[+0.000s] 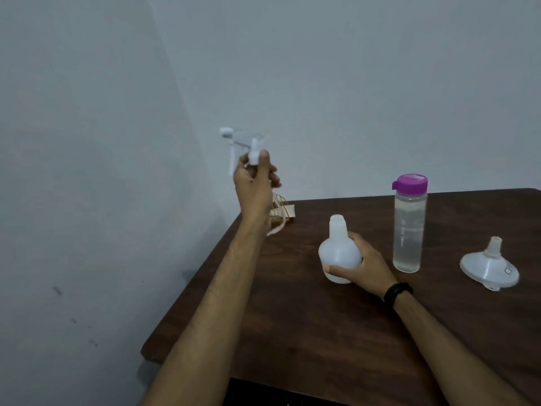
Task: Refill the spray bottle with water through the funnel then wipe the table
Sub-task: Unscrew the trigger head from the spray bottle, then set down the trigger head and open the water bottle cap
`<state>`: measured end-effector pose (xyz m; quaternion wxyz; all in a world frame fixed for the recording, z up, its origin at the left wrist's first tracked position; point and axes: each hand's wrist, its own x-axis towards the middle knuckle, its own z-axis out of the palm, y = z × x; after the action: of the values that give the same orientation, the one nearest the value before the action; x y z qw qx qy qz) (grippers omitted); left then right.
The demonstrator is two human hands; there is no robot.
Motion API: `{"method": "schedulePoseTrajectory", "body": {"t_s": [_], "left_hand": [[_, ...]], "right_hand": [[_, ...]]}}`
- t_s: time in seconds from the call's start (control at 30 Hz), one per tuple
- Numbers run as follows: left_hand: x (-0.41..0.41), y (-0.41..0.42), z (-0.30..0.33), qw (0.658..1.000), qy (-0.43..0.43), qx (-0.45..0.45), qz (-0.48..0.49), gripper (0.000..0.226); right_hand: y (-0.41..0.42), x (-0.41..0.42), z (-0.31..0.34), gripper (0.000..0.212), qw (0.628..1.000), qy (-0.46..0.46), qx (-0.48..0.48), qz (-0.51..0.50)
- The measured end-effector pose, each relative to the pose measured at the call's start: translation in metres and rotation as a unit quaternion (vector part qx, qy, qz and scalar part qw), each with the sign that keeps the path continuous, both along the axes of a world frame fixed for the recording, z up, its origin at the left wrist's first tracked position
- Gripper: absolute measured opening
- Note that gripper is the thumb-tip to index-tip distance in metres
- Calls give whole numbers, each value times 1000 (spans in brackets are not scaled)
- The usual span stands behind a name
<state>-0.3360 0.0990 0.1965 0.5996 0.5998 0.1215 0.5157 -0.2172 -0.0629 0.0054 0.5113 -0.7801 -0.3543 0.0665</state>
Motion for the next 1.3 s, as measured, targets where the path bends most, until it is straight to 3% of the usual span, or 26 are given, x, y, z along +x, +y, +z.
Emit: {"method": "schedulePoseTrajectory", "body": {"t_s": [0.1, 0.2, 0.37, 0.6, 0.83, 0.93, 1.03, 1.1, 1.17, 1.23, 1.3], "left_hand": [[11, 3, -59, 990, 139, -9, -2, 10], [18, 0, -112, 967, 255, 6, 9, 24], [25, 1, -168, 874, 482, 54, 2, 31], [31, -12, -166, 810, 564, 151, 60, 38], [26, -9, -158, 798, 564, 194, 92, 41], [20, -14, -150, 814, 530, 206, 116, 45], [13, -24, -140, 847, 450, 226, 168, 35], [11, -34, -132, 886, 354, 233, 187, 24], [12, -46, -121, 922, 248, 235, 181, 17], [19, -60, -107, 938, 170, 249, 170, 14], [27, -78, -94, 939, 128, 279, 157, 18]], "right_hand": [[-6, -4, 0, 96, 1000, -2, 6, -3], [-12, -7, 1, 95, 1000, -4, 16, -11], [-14, -10, 1, 97, 999, -15, 11, -32], [-12, -12, 2, 97, 999, -13, 7, -46], [-13, -15, 3, 100, 999, -3, 7, -53], [-15, -16, 1, 113, 998, -10, 2, -69], [-20, -25, 0, 120, 997, -24, -1, -78], [-28, -37, 1, 106, 991, -80, 30, -102], [-39, -45, 0, 78, 973, -157, 89, -143], [-50, -48, 0, 55, 944, -211, 148, -206], [-61, -44, 2, 47, 919, -212, 182, -277]]}}
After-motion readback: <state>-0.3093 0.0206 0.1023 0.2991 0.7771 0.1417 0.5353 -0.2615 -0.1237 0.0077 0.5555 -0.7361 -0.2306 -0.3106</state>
